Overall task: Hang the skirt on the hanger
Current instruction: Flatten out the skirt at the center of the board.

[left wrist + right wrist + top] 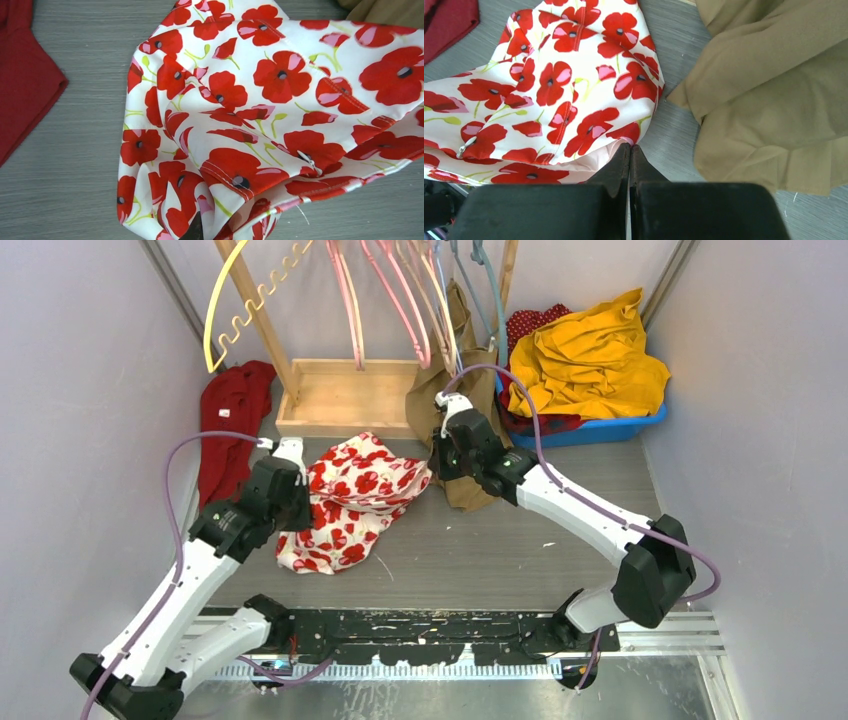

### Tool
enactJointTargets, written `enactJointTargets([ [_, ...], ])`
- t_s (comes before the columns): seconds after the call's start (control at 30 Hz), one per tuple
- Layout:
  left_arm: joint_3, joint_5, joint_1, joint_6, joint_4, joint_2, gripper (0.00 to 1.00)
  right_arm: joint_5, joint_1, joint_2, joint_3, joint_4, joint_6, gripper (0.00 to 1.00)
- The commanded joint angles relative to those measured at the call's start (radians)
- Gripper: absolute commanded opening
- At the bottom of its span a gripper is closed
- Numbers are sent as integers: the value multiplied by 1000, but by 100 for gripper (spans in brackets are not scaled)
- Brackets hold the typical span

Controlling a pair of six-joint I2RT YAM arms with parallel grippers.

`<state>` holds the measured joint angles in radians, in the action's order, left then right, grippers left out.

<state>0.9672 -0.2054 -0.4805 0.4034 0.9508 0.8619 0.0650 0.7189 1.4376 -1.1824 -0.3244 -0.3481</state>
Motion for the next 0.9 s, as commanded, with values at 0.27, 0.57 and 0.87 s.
enactJointTargets([
  [0.27,325,-144,45,-19,44,183,0,3,2,211,-407,31,-11,1],
  [0.57,697,-71,309,-199,-2,275,0,-58,7,433,-856,-19,-37,1],
  [0.87,517,99,307,-157,-22,74,0,-24,7,131,-323,181,-55,1],
])
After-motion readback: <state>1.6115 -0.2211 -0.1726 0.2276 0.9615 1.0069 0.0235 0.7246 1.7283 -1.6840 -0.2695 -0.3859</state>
